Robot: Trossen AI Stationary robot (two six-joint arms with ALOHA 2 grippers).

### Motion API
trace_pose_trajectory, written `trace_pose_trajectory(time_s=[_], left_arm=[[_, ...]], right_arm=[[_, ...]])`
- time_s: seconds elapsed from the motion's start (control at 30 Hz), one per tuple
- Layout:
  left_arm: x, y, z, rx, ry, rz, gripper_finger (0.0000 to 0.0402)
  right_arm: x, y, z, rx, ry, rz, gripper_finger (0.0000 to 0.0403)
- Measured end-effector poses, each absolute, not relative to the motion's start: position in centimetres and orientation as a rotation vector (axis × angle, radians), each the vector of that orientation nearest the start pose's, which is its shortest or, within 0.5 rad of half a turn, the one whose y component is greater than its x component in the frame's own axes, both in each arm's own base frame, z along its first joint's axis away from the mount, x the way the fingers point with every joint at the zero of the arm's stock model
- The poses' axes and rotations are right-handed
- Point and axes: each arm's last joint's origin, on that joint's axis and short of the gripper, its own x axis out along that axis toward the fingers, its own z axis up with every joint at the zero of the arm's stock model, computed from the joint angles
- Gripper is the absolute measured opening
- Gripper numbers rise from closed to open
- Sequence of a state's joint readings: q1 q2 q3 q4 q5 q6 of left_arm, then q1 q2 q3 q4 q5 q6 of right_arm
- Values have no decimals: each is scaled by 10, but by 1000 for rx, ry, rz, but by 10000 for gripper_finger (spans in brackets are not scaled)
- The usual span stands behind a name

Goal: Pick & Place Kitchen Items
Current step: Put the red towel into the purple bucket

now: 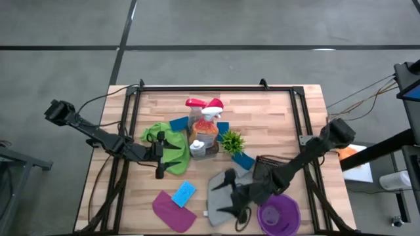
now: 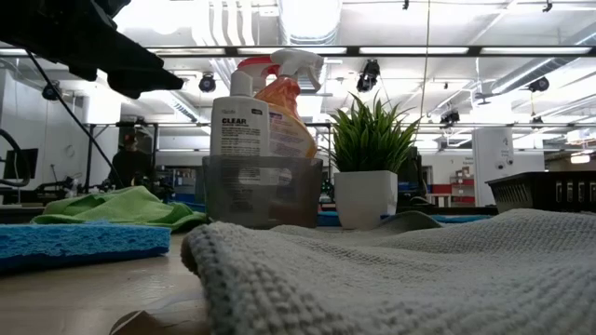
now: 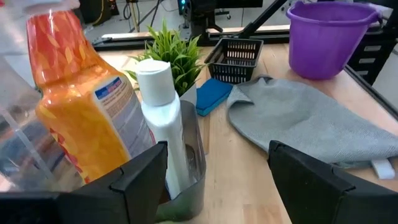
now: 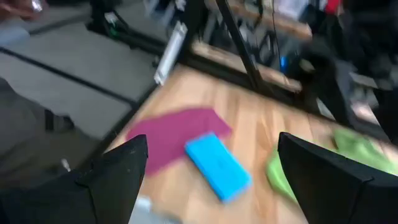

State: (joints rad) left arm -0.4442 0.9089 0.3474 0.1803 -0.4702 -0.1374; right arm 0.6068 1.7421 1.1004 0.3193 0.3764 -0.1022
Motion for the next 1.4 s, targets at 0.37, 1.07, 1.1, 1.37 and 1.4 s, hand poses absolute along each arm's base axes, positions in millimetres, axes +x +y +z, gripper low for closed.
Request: trace_pose_trajectory(time_s=[0.37,1.07,1.1,1.37,1.4], left_arm=[[168,-65,198,55,320,41,279],[132,-47,160,-124,304,107,279],[132,-47,160,-124,304,107,279],[132,-47,160,-150,303,111,279],[132,-47,160,-150,303,111,279]], right_arm=[[331,227,218,-315,173,226,355],[326,227,219,-354,228,228,355],[326,227,219,-355,227,228,355],[325,226,217,-367,247,230,355],[325,226,217,-368,247,229,355]])
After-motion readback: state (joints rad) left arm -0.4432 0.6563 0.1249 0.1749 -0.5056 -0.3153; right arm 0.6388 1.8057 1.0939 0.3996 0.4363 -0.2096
